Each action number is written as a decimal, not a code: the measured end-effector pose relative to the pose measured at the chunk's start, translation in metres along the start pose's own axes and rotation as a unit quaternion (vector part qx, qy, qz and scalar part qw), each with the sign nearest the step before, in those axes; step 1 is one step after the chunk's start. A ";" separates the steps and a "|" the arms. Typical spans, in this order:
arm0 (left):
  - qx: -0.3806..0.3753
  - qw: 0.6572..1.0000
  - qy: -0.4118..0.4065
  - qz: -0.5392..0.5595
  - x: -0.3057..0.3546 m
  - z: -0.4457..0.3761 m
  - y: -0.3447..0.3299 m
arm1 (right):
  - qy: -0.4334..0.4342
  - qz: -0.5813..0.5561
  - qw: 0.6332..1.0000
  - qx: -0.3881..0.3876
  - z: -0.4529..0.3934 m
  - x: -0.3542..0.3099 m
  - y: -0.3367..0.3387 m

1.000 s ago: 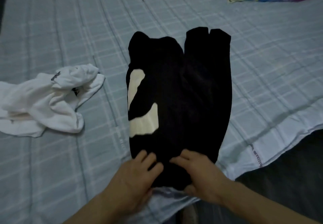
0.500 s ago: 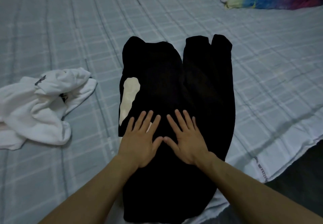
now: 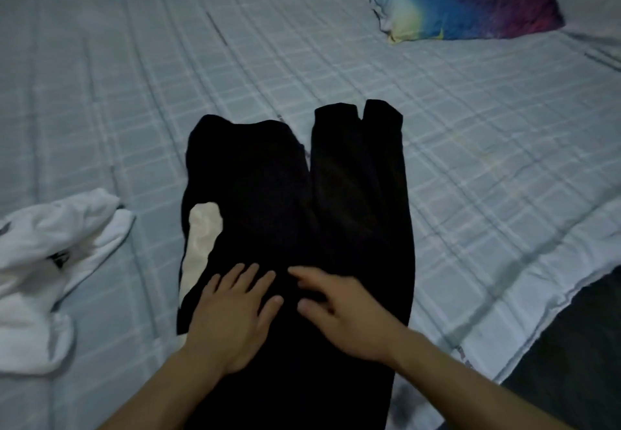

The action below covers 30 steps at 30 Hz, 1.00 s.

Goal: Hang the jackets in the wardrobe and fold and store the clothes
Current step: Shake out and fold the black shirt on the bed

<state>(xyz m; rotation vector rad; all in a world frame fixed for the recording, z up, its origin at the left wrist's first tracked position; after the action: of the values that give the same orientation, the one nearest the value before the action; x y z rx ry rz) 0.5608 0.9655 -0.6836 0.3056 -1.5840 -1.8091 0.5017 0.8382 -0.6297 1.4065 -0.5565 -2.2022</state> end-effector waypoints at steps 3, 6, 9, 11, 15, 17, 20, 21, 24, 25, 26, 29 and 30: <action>0.081 0.996 0.032 0.037 0.004 -0.035 0.058 | 0.010 -0.084 0.978 0.189 -0.026 0.010 0.093; 0.162 0.979 0.037 0.117 0.010 -0.090 0.097 | -0.046 -0.042 0.954 0.294 -0.063 0.044 0.160; 0.220 0.964 0.023 0.145 0.022 -0.150 0.122 | -0.137 0.008 0.951 0.277 -0.116 0.082 0.196; 0.229 0.962 0.015 0.149 0.025 -0.186 0.124 | -0.168 0.035 0.954 0.248 -0.152 0.100 0.209; 0.212 0.962 0.024 0.169 0.019 -0.245 0.114 | -0.191 0.094 0.948 0.237 -0.205 0.120 0.223; 0.196 0.963 0.040 0.180 0.012 -0.275 0.111 | -0.175 0.103 0.946 0.253 -0.220 0.117 0.230; 0.135 0.960 0.081 0.233 -0.009 -0.325 0.098 | -0.112 0.128 0.948 0.270 -0.239 0.098 0.237; 0.124 0.949 0.104 0.272 -0.017 -0.338 0.093 | -0.116 0.153 0.948 0.254 -0.247 0.099 0.235; 0.168 0.882 0.185 0.400 -0.035 -0.357 0.084 | -0.232 0.195 0.936 0.179 -0.267 0.127 0.230; 0.190 0.857 0.201 0.435 -0.038 -0.359 0.084 | -0.256 0.193 0.932 0.169 -0.269 0.132 0.231; 0.203 0.837 0.210 0.463 -0.039 -0.361 0.084 | -0.265 0.186 0.931 0.171 -0.272 0.135 0.234; 0.240 0.804 0.212 0.502 -0.036 -0.359 0.096 | -0.222 0.110 0.942 0.228 -0.276 0.127 0.248; 0.257 0.797 0.202 0.508 -0.033 -0.356 0.105 | -0.199 0.064 0.946 0.249 -0.277 0.125 0.253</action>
<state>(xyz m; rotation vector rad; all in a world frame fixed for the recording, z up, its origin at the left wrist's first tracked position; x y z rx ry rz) 0.8333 0.7113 -0.6733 0.0339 -1.4463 -0.4349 0.7509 0.5370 -0.6869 1.0905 -1.3863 -2.3436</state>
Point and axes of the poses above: each hand's wrist, its own z-axis away from the middle knuckle, its own y-axis out of the back of the hand, x = y × z, the point moved 10 cm from there along -z, towards the middle knuckle, and after that the axes turned 14 degrees about -y, right-handed, at the moved point
